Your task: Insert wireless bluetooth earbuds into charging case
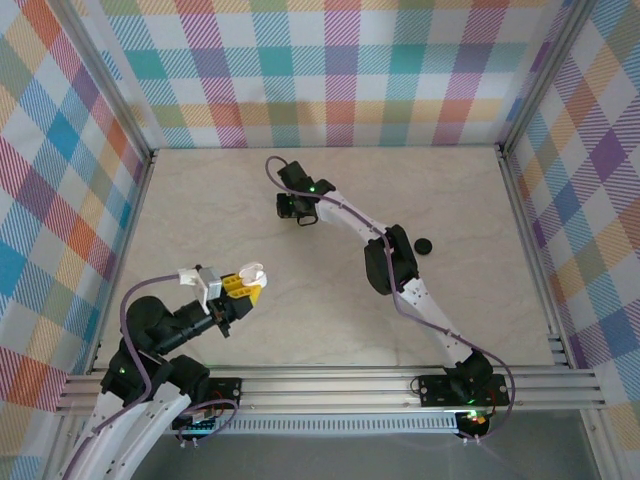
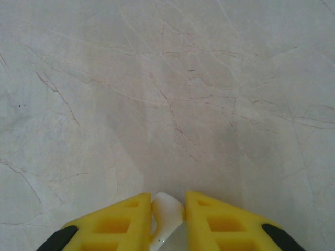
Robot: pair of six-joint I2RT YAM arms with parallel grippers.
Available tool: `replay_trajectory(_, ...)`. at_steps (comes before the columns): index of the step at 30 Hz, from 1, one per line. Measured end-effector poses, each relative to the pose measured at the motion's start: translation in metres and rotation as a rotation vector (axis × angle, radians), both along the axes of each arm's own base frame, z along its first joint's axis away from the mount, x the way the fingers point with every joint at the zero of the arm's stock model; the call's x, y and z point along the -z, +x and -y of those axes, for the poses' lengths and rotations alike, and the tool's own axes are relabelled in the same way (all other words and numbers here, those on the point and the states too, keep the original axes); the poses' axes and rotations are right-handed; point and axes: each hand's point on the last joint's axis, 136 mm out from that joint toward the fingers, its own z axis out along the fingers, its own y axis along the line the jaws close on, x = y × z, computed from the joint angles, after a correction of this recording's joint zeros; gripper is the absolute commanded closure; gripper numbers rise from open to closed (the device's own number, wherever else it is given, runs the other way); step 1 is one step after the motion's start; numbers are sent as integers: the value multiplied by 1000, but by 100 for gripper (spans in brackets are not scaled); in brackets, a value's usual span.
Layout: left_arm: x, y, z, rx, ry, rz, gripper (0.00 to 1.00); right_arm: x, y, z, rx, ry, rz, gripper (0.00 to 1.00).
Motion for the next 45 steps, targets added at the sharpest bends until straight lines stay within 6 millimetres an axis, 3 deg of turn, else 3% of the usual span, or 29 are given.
replay_trajectory(11,8,1,-6,-37,-3,-59,100,0,-21,-12,-79,-43,17,90)
replay_trajectory(18,21,6,-6,-54,32,-120,100,0,-54,7,-141,-72,-41,92)
replay_trajectory(26,28,20,2,-50,73,-180,100,3,-99,58,-150,-137,-115,95)
replay_trajectory(31,32,32,15,-11,92,-201,100,6,-138,105,-133,-183,-165,95)
replay_trajectory(36,22,40,25,22,70,-161,100,8,-166,150,-101,-207,-203,93)
replay_trajectory(39,21,44,29,32,75,-149,100,9,-177,164,-91,-215,-217,87)
replay_trajectory(45,32,52,33,39,128,-143,100,13,-181,168,-85,-217,-229,64)
